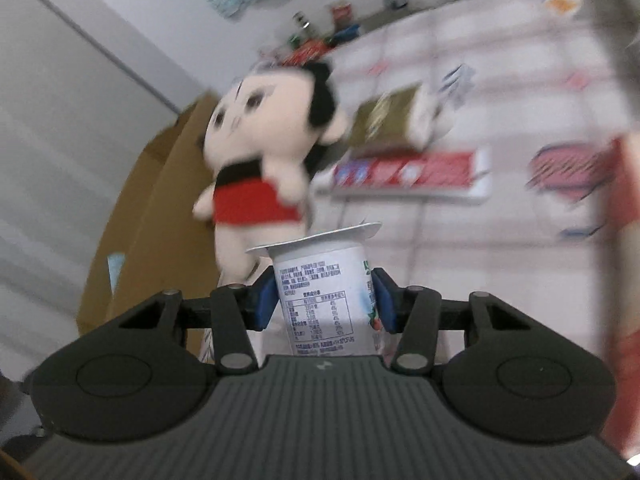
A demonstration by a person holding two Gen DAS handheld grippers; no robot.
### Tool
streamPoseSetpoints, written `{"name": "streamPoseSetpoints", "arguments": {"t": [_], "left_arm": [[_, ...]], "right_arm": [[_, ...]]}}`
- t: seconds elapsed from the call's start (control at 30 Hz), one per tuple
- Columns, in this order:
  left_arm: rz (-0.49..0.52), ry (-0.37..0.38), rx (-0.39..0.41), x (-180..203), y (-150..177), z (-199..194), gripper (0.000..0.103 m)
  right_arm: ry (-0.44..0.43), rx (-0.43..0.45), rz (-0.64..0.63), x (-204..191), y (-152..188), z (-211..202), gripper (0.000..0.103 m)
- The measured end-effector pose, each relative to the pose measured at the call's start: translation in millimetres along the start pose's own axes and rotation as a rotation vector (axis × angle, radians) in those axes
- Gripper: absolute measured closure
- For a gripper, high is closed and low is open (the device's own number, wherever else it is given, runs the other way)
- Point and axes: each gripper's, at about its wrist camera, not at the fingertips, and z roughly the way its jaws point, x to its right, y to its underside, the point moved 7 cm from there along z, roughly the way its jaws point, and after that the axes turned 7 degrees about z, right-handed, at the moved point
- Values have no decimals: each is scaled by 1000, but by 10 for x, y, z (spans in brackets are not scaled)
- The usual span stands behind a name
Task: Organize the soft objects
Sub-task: 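Set the yogurt cup down on the bed and open the right tool, then grasp the yogurt cup by its rim with the left tool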
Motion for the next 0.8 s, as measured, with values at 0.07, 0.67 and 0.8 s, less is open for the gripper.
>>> {"name": "streamPoseSetpoints", "arguments": {"t": [0.07,0.67,0.8], "left_arm": [[-4,-20,-5,-30,68,-49,8],[33,17,-16,38,251,-137,8],[64,51,-8,149,189,-50,7]], "right_arm": [[3,-2,-29,-84,131,127,55],[162,85,-391,-161,1138,-141,35],[176,128,-365,-100,1141,-437,30]]}}
